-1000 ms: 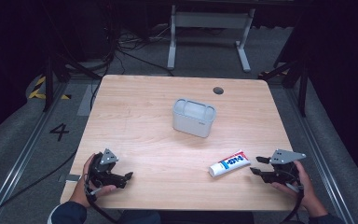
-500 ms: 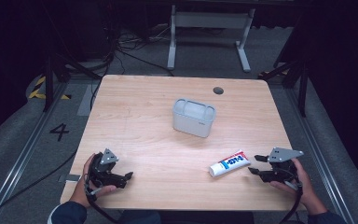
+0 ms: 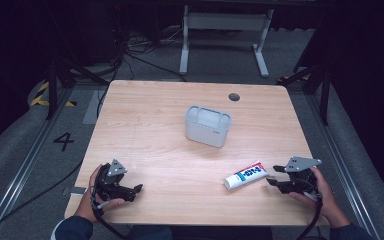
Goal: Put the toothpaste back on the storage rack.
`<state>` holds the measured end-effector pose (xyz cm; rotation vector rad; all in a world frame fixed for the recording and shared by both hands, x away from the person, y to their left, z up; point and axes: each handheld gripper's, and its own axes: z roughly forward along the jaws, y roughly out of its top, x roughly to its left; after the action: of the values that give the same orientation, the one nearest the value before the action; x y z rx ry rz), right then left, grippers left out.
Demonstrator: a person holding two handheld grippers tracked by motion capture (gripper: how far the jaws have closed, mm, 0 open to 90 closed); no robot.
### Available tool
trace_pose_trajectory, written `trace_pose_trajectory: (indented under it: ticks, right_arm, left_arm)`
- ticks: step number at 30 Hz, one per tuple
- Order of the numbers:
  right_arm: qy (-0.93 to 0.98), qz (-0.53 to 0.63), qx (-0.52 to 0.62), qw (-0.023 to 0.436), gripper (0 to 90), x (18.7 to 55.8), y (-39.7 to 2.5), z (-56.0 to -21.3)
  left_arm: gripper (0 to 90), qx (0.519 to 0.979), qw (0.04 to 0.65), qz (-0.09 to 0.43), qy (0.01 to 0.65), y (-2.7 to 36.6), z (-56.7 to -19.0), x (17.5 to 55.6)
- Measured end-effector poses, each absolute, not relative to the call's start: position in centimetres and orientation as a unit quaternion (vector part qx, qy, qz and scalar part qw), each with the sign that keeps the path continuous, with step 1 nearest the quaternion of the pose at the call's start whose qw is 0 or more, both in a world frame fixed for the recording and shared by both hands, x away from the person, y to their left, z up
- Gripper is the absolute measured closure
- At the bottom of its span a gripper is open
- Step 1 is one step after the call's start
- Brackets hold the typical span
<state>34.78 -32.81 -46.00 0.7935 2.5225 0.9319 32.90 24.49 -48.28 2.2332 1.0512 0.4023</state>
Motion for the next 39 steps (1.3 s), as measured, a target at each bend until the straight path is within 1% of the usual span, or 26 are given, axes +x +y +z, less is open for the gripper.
trace_pose_trajectory:
  ticks: [12,23,26,30,32,34,36,38,39]
  right_arm:
    - [0.889,0.304,0.297,0.174,44.1,36.0,-32.5,-46.8]
    - [0.885,0.292,0.308,0.192,44.0,37.9,-31.3,-46.2]
    - [0.884,0.291,0.306,0.199,42.8,38.4,-30.6,-45.8]
    - [0.881,0.294,0.313,0.197,39.9,38.7,-30.2,-45.7]
    - [0.881,0.298,0.315,0.19,38.7,38.6,-30.4,-45.7]
    - [0.878,0.3,0.322,0.192,37.5,38.4,-31.2,-46.0]
    - [0.872,0.303,0.343,0.175,34.9,38.3,-32.4,-46.2]
    - [0.867,0.311,0.349,0.172,35.2,38.2,-32.9,-46.3]
    - [0.86,0.319,0.36,0.17,34.3,37.7,-34.2,-46.4]
  left_arm:
    - [0.1,0.847,0.316,0.151,0.401,24.4,-48.3,32.9]
    - [0.1,0.844,0.318,0.144,0.408,24.4,-48.3,32.8]
    - [0.1,0.844,0.318,0.143,0.408,24.4,-48.3,32.8]
    - [0.1,0.844,0.318,0.144,0.407,24.4,-48.3,32.8]
    - [0.1,0.844,0.315,0.143,0.411,24.3,-48.3,32.8]
    - [0.1,0.842,0.314,0.153,0.41,24.2,-48.3,33.0]
    - [0.1,0.836,0.315,0.151,0.423,24.0,-48.3,32.9]
    - [0.1,0.836,0.313,0.152,0.423,24.0,-48.3,33.0]
    - [0.1,0.836,0.313,0.153,0.424,24.0,-48.3,33.0]
